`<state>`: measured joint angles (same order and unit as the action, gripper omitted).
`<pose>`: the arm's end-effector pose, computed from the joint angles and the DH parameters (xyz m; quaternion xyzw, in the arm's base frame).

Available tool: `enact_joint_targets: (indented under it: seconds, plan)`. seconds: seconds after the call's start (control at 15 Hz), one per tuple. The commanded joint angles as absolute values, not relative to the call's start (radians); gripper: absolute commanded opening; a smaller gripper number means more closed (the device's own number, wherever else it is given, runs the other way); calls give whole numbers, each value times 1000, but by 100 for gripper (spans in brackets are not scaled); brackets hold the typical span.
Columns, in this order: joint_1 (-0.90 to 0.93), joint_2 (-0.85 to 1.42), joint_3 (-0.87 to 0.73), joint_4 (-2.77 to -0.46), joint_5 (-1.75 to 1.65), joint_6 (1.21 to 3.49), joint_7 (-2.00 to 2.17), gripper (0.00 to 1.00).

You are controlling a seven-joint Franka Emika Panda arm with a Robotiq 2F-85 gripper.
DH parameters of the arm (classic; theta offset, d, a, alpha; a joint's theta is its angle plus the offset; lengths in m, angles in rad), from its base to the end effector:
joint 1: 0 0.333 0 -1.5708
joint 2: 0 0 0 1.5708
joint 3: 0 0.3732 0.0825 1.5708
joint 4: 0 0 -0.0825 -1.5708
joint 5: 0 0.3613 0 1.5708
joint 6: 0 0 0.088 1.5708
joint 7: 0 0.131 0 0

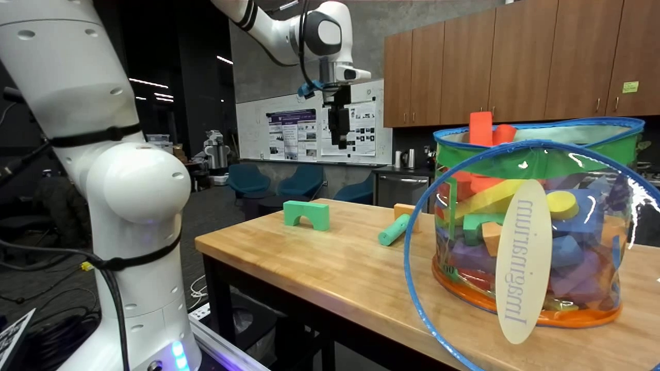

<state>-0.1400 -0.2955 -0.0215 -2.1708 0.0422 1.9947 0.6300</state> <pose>0.4373 -0.0687 0.5649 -0.9180 0.3914 -0.0526 0.0361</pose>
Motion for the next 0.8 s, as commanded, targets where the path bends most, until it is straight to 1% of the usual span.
enact_joint_targets:
  seconds: [0.0, 0.13, 0.4, 0.73]
  plan:
    - [-134, -364, 44, -2331, 48, 2122, 846, 100]
    - [-133, -362, 74, -2383, 45, 2189, 965, 100]
    - [-129, -338, 117, -2450, 34, 2248, 1185, 100]
    - [-104, -306, 135, -2516, 40, 2371, 1300, 100]
